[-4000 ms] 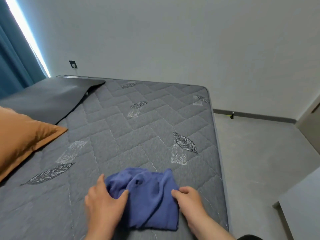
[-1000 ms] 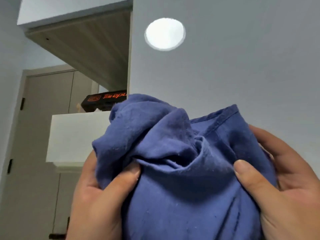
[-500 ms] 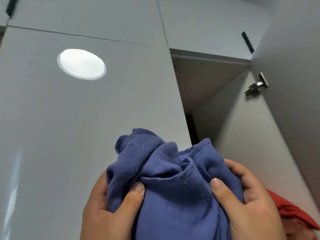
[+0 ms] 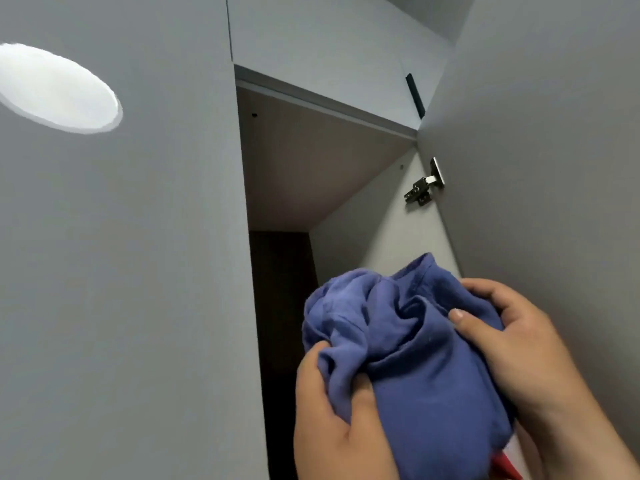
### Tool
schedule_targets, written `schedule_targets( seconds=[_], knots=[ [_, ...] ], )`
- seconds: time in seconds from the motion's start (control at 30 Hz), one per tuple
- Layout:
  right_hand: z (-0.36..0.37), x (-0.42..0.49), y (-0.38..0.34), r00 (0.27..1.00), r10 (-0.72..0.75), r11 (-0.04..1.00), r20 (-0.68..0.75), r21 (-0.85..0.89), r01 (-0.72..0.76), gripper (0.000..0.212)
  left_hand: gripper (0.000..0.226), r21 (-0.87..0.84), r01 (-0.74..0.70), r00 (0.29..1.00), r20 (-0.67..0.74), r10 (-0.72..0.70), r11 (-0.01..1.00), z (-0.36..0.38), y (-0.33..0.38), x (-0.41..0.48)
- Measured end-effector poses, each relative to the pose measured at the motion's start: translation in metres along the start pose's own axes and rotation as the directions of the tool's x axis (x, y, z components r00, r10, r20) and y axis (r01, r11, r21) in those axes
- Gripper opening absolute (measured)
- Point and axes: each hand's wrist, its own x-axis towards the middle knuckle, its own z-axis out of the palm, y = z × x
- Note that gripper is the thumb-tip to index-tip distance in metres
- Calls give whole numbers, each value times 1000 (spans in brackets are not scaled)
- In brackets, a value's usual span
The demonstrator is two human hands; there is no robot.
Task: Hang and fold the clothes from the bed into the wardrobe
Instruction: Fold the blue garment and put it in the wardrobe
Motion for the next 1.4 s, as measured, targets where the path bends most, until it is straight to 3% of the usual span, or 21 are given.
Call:
schedule_targets(
  seconds=[0.07, 0.17, 0.3, 0.4, 0.47, 0.53, 0.6, 0.7, 0.77, 0.8, 0.9, 0.93, 0.97, 1.0, 1.07, 1.13, 1.2, 1.3, 1.33, 1.4],
  knots=[
    [-4, 23, 24, 999, 23, 999, 47, -37, -21, 30, 33, 91, 43, 997, -69, -37, 995, 25, -15, 3],
    [6, 54, 70, 998, 32, 985, 57, -172, -22, 28, 21, 98, 230, 941, -275, -195, 968, 54, -38, 24],
    [41, 76, 145, 971, 178, 903, 161, -418, -96, 27, 44, 251, 503, 843, -353, -405, 827, 54, -81, 36],
    [51, 69, 199, 887, 358, 696, 293, -717, -44, 36, 67, 432, 614, 789, -352, -503, 661, 49, -116, 20],
    [47, 58, 218, 866, 420, 596, 272, -802, -37, 20, 75, 548, 610, 787, -333, -520, 572, 48, -134, 5],
    [41, 52, 224, 873, 437, 584, 216, -807, -92, 14, 77, 604, 622, 760, -311, -571, 498, 47, -135, -2],
    [36, 54, 223, 928, 352, 662, 124, -734, -153, 15, 75, 565, 605, 782, -288, -553, 561, 47, -135, 3],
    [32, 71, 215, 993, 119, 784, -16, -612, -104, 8, 66, 500, 414, 910, -218, -352, 761, 51, -127, 11],
    [30, 82, 205, 996, 82, 765, -17, -640, -74, 6, 63, 554, 363, 929, -153, -336, 749, 59, -120, 15],
    [29, 85, 202, 996, 91, 712, 24, -701, -48, 5, 62, 602, 362, 921, -117, -371, 712, 63, -120, 18],
    [29, 83, 196, 937, 278, 373, 213, -923, 99, 14, 62, 729, 428, 819, -64, -570, 534, 65, -132, 19],
    [31, 80, 195, 910, 347, 321, 225, -941, 110, 18, 65, 743, 470, 777, -92, -623, 476, 63, -134, 17],
    [32, 76, 193, 900, 378, 314, 217, -945, 96, 21, 69, 761, 473, 779, -126, -614, 444, 63, -134, 14],
    [32, 72, 189, 911, 360, 325, 202, -942, 80, 22, 75, 794, 422, 832, -146, -536, 438, 62, -134, 10],
    [30, 66, 184, 967, 169, 363, 189, -925, 117, 27, 85, 865, 153, 979, -68, -190, 477, 64, -135, 5],
    [28, 57, 184, 961, 73, 447, 268, -870, 208, 29, 78, 892, -94, 991, 128, -47, 441, 67, -129, 3],
    [27, 48, 189, 899, 228, 552, 375, -810, 198, 29, 52, 890, -145, 930, 272, -248, 432, 66, -127, 6],
    [28, 35, 202, 726, 526, 525, 443, -840, 133, 38, 49, 902, 48, 763, 245, -598, 430, 64, -135, 8],
    [27, 33, 206, 702, 546, 506, 458, -848, 159, 37, 51, 916, 86, 716, 217, -664, 393, 64, -134, 5],
    [27, 29, 208, 692, 526, 508, 494, -835, 210, 34, 53, 934, 93, 693, 187, -696, 344, 64, -127, 0]
  ],
)
